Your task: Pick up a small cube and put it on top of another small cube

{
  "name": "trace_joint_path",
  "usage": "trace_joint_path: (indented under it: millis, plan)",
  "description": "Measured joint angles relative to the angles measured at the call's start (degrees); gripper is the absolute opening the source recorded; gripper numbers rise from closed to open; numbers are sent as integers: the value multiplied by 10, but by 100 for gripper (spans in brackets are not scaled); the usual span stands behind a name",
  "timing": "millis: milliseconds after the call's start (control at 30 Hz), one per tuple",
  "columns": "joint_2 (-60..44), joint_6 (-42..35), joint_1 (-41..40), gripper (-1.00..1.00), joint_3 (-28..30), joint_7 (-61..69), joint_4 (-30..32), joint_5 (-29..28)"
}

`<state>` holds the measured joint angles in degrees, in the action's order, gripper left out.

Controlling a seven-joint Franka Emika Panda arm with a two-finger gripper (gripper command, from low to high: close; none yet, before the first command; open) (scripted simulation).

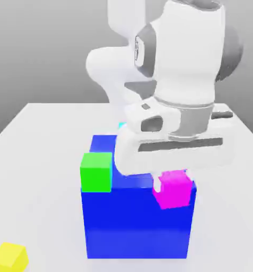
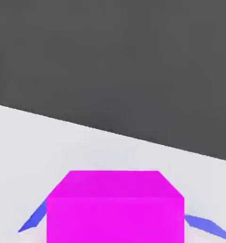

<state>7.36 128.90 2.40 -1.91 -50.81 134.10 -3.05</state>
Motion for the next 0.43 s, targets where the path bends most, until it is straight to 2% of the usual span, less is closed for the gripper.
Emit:
trace_joint_path:
  millis: [167,300,333,433]
  plan:
    - [95,-112,-61,-100,37,-121,-4,16]
    - [74,-50,-71,-100,43,-139,44,26]
    - [67,-33,-72,100,43,-139,55,27]
    - [67,-33,-72,100,43,-139,55,27]
